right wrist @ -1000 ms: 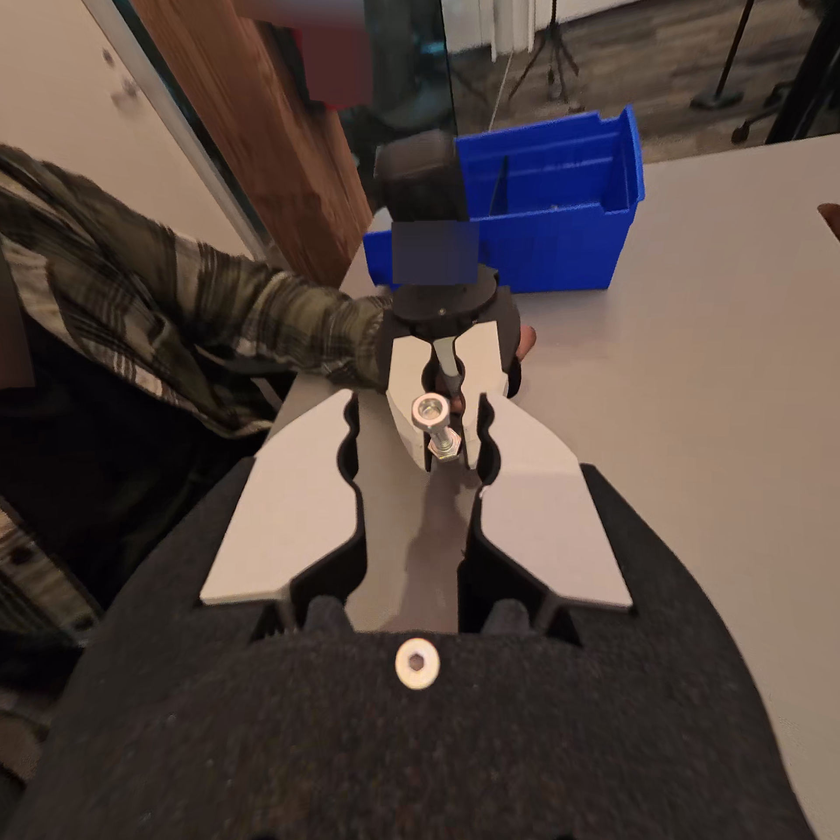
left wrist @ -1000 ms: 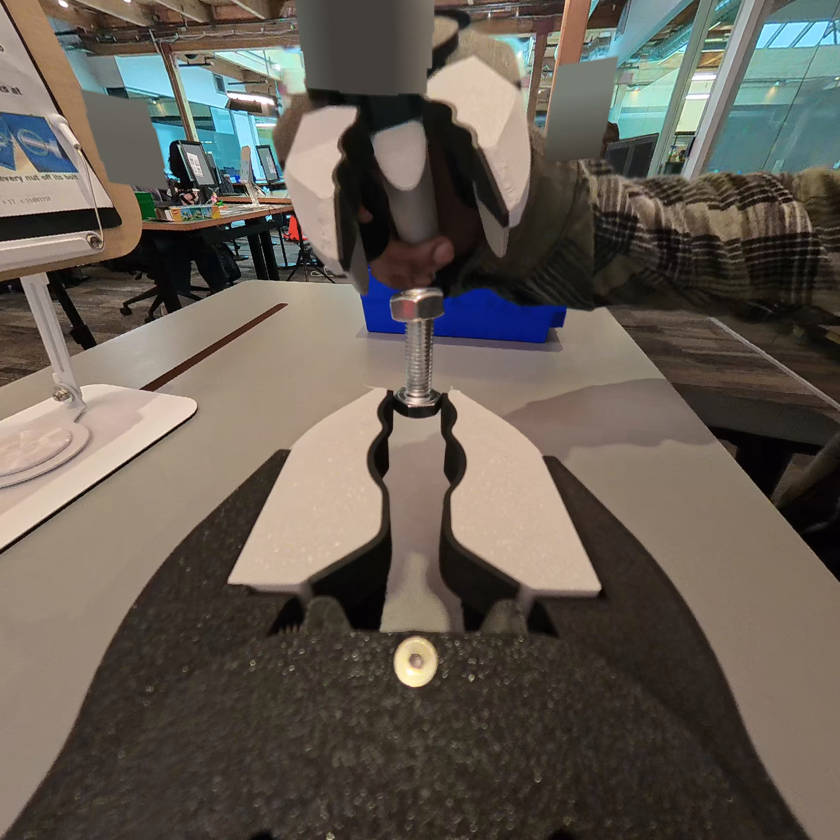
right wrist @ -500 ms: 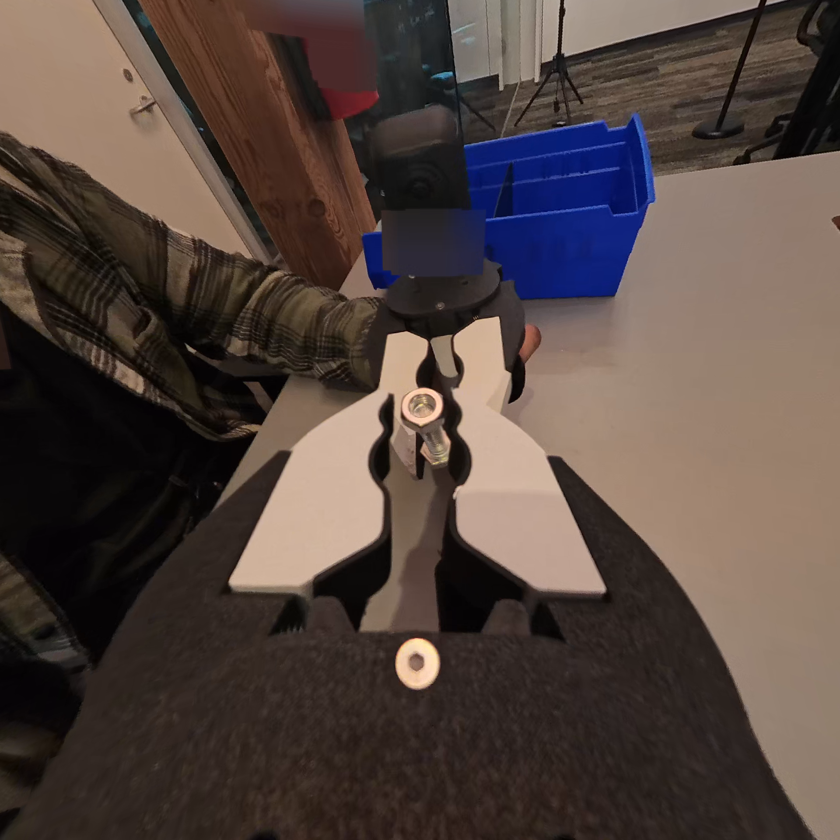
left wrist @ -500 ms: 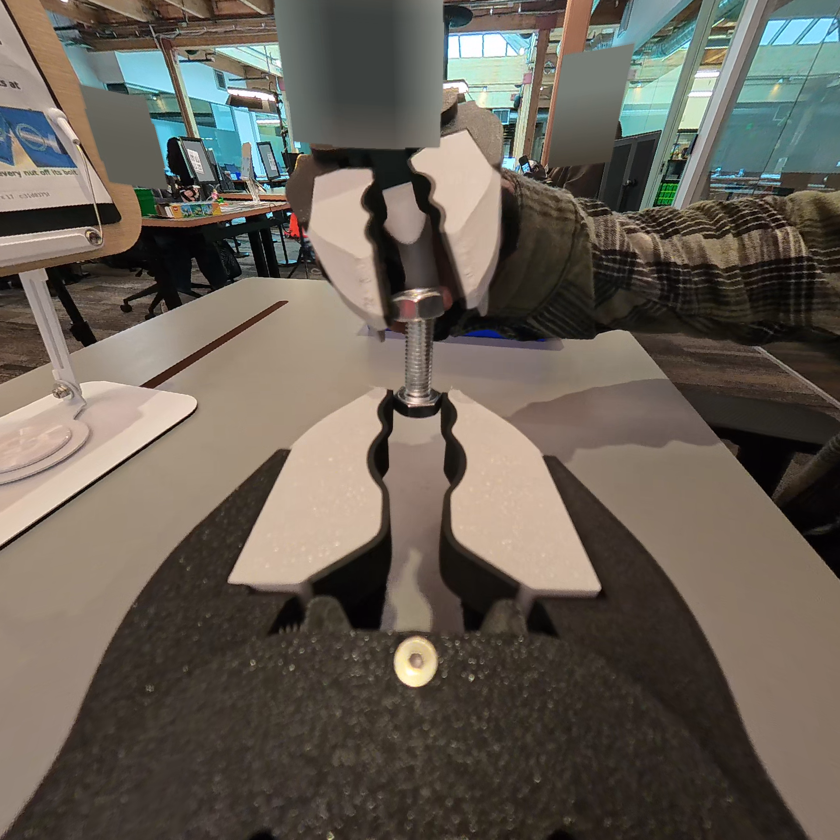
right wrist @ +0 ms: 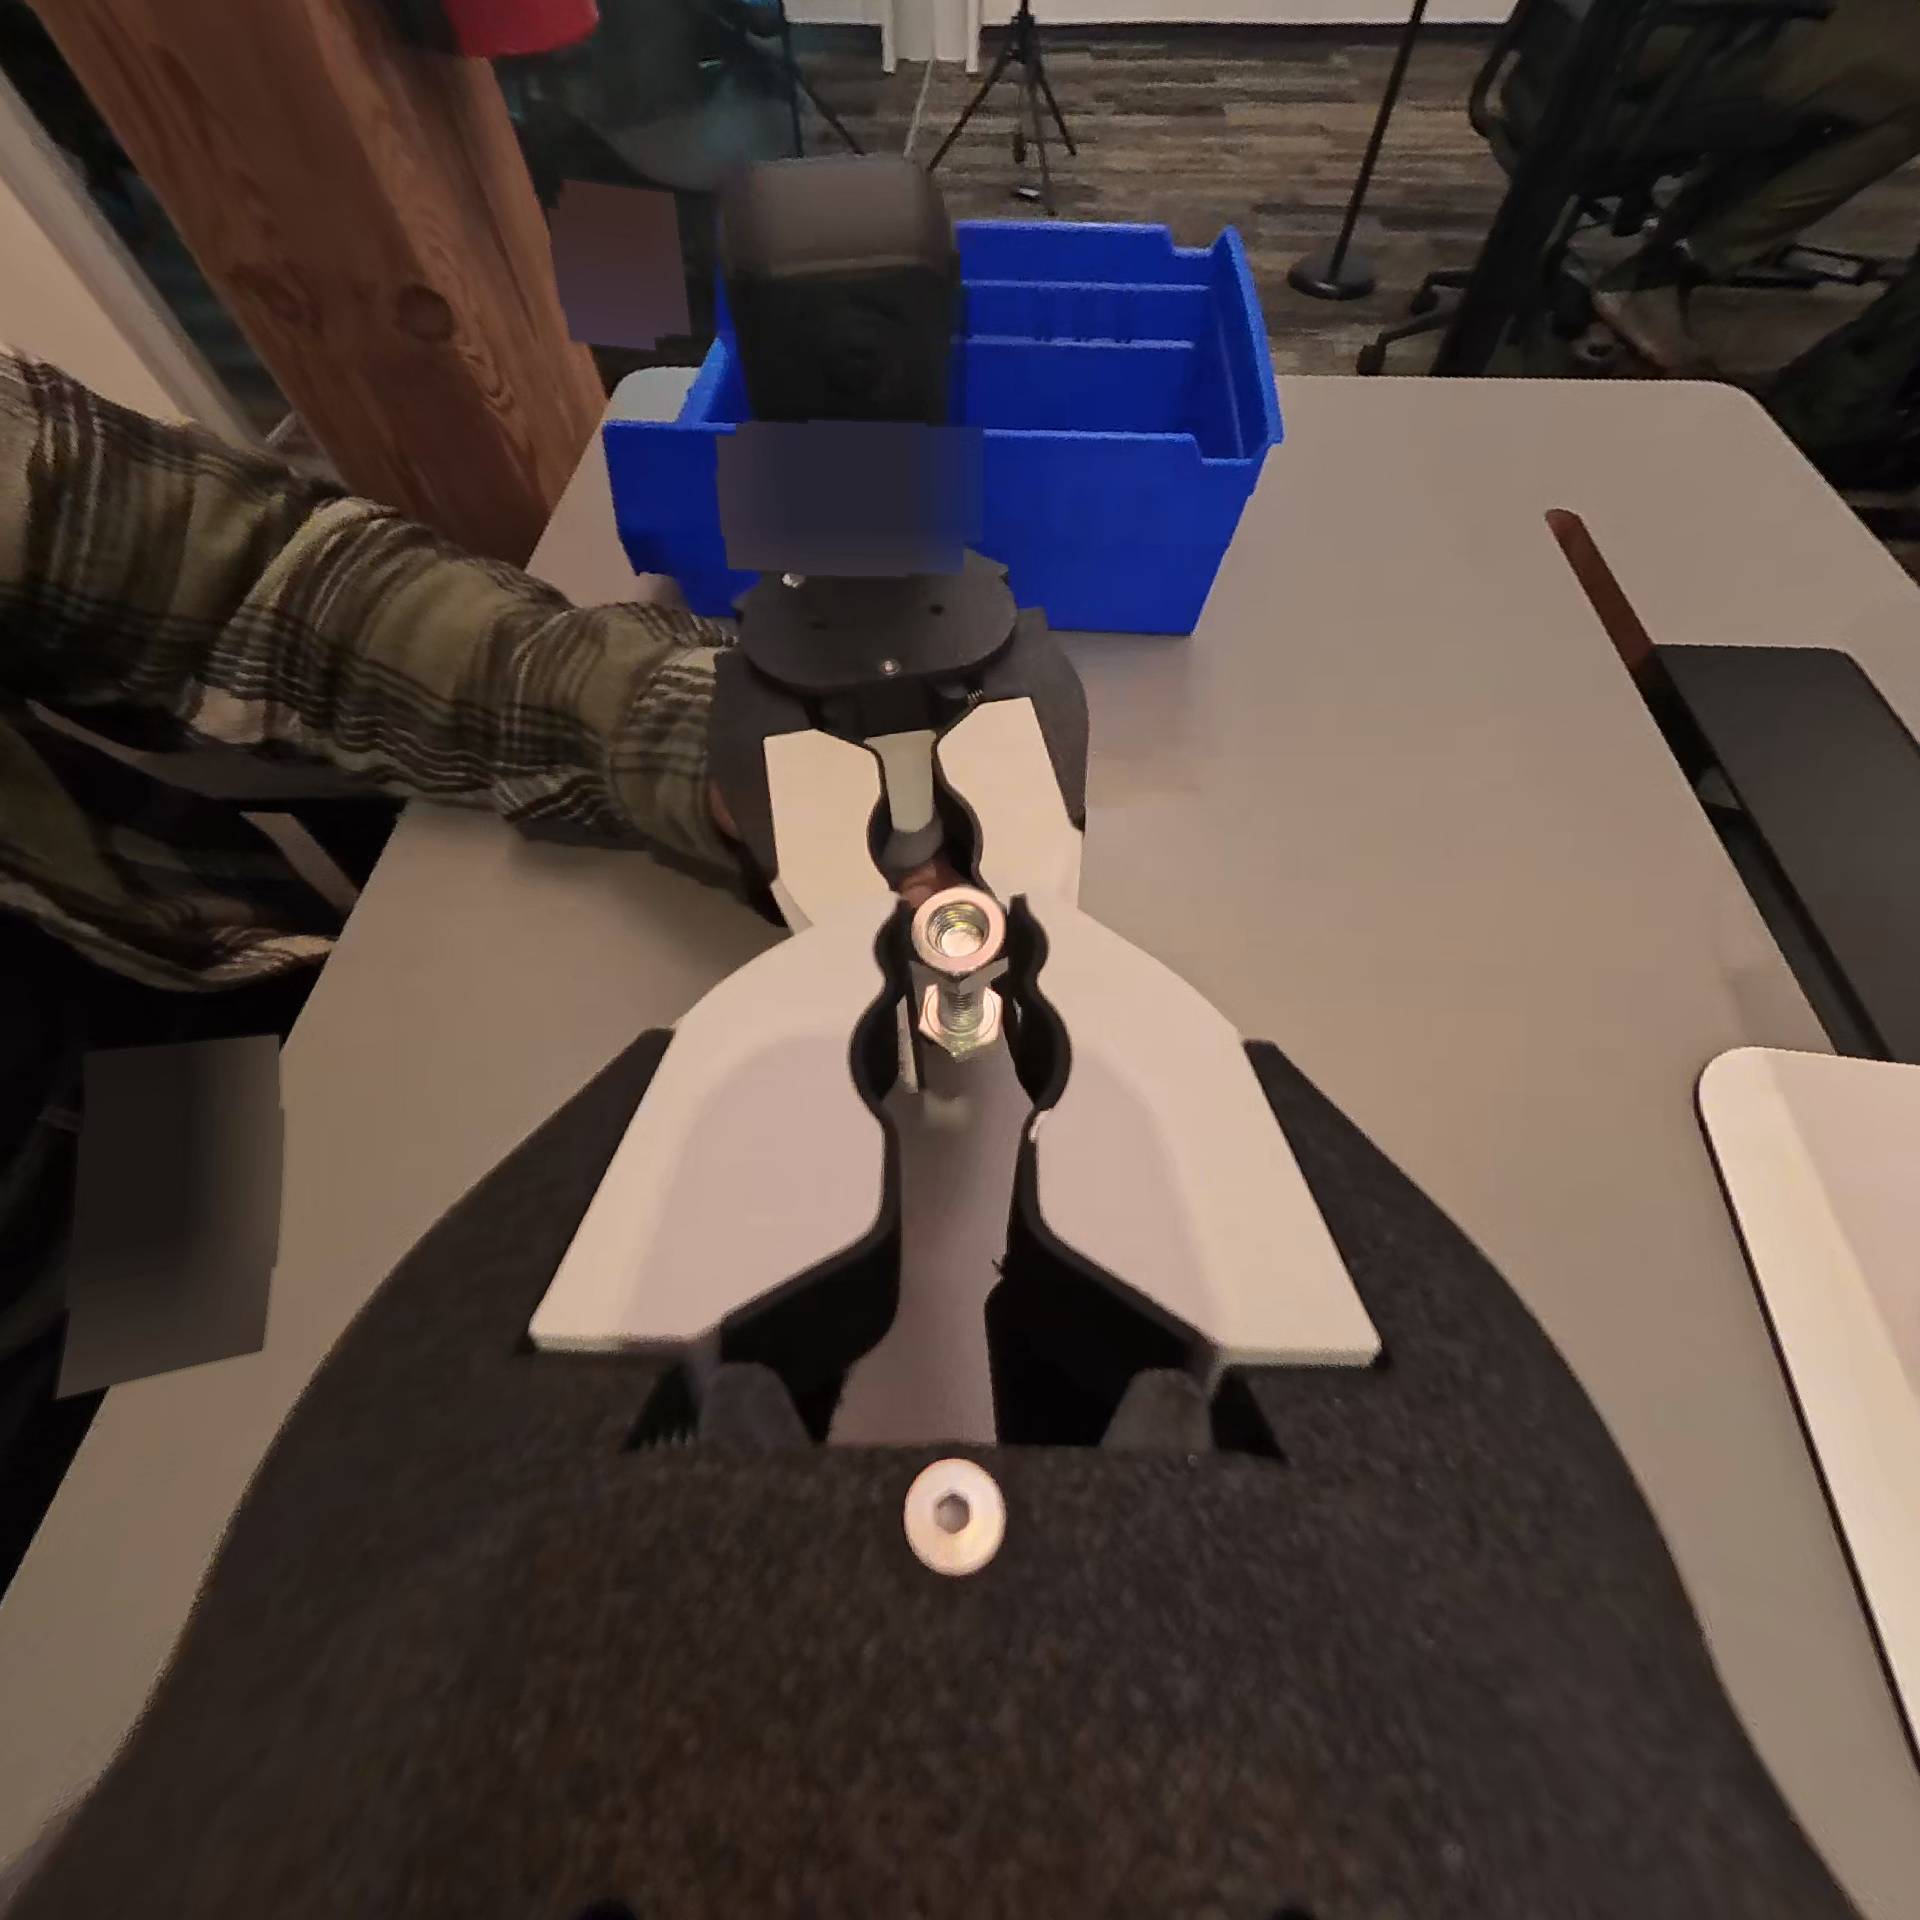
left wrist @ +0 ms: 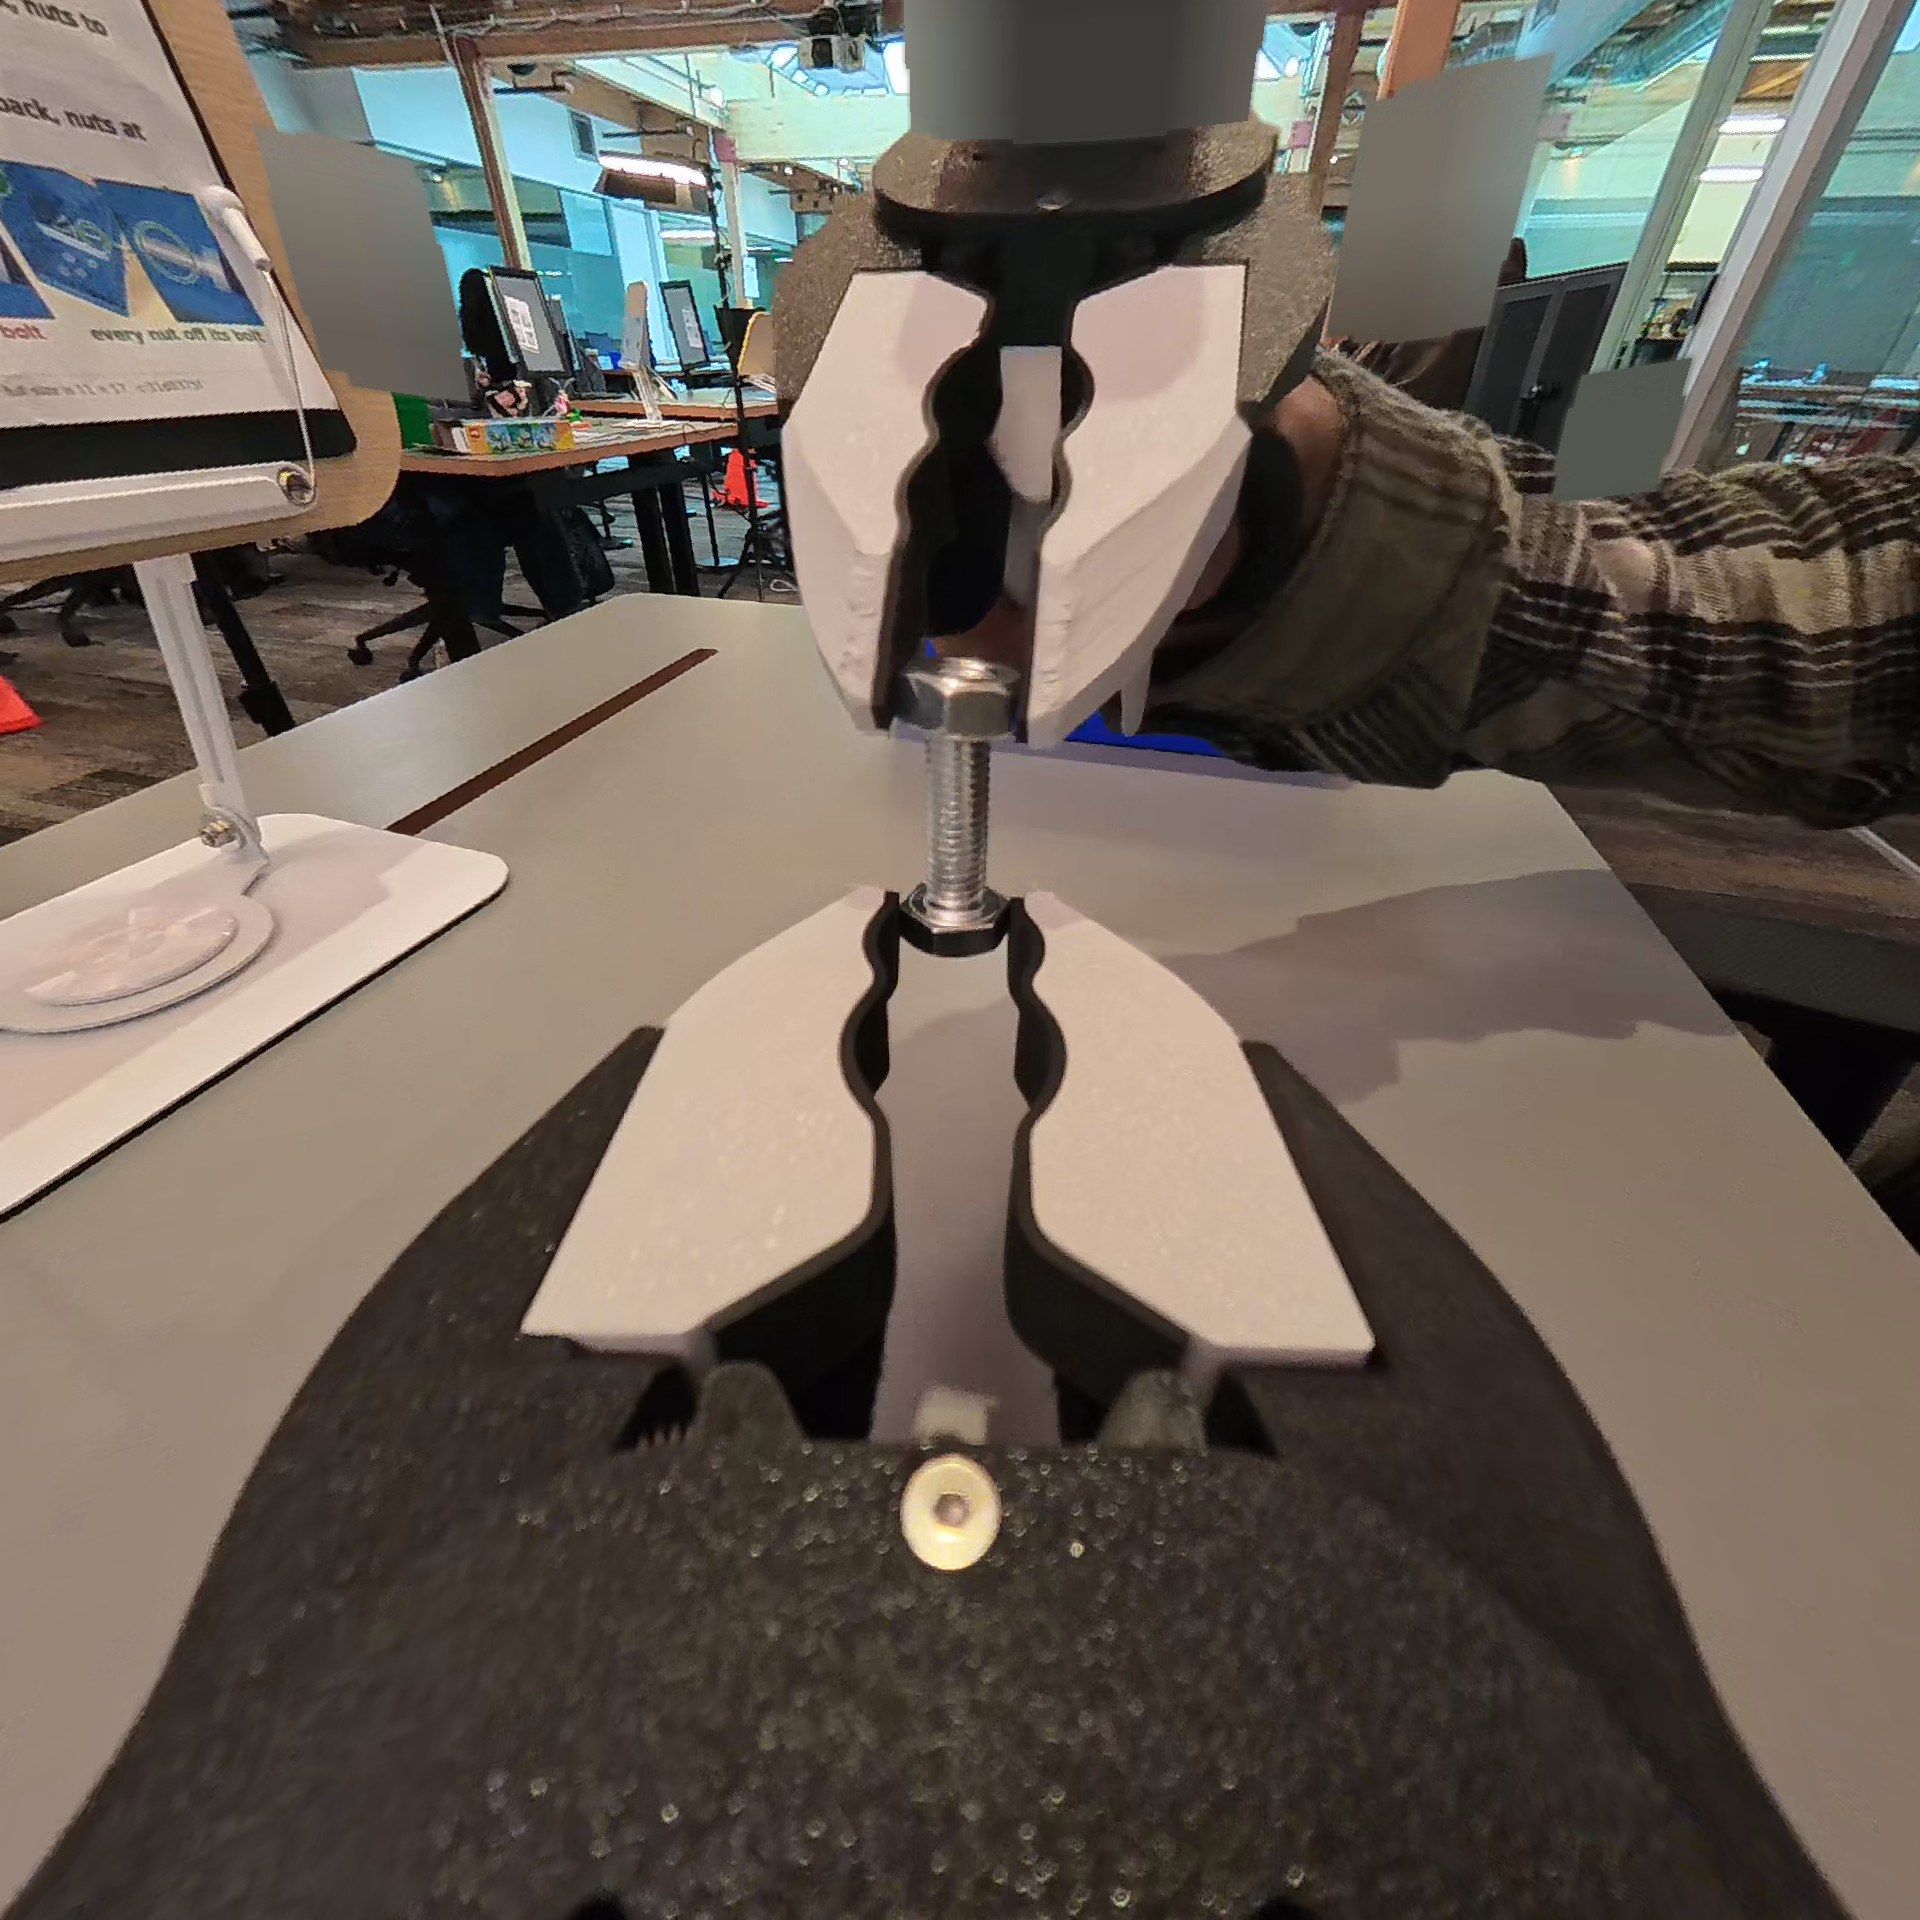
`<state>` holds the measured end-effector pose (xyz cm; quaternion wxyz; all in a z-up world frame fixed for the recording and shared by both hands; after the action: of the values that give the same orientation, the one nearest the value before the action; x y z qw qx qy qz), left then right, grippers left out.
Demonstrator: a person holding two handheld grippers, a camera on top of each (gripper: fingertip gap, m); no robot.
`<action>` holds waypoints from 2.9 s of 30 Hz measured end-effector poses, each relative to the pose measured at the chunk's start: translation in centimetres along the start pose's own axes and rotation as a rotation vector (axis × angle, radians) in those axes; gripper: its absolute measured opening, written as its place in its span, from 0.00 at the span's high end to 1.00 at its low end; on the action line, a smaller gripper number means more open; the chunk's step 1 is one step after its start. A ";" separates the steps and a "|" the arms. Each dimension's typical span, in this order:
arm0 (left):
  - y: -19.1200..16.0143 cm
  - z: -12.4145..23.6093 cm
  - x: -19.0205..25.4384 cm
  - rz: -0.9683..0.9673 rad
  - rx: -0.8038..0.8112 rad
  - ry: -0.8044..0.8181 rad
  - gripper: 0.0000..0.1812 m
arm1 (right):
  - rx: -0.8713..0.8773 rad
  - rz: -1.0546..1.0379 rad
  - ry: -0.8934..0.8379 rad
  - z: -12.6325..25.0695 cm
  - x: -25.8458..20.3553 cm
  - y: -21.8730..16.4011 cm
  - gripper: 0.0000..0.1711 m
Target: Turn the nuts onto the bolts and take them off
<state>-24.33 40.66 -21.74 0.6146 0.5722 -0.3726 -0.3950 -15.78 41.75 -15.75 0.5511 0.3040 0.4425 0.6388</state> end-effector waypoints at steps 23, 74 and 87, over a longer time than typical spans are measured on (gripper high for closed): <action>0.0 -0.1 0.5 0.009 -0.002 -0.057 0.89 | -0.006 0.056 0.002 1.1 -0.5 0.3 0.70; 0.3 0.0 0.2 0.049 0.021 -0.042 0.89 | 0.106 -0.017 0.081 1.2 -1.4 0.2 0.52; 0.4 0.1 -0.2 0.091 0.034 -0.026 0.89 | 0.121 -0.018 0.104 0.8 -2.7 -0.5 0.51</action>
<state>-24.51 40.82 -21.36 0.6172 0.5598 -0.4128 -0.3678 -14.31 39.28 -15.59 0.5137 0.2991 0.5112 0.6207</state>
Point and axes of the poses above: each gripper's, where its closed fingertips meet, z back along the fingers, y out of its top, x = y × z across the jaws, the point moved 6 cm from there along z, back along the fingers, and after that the axes turned 12 degrees about y, right-handed, at the moved point
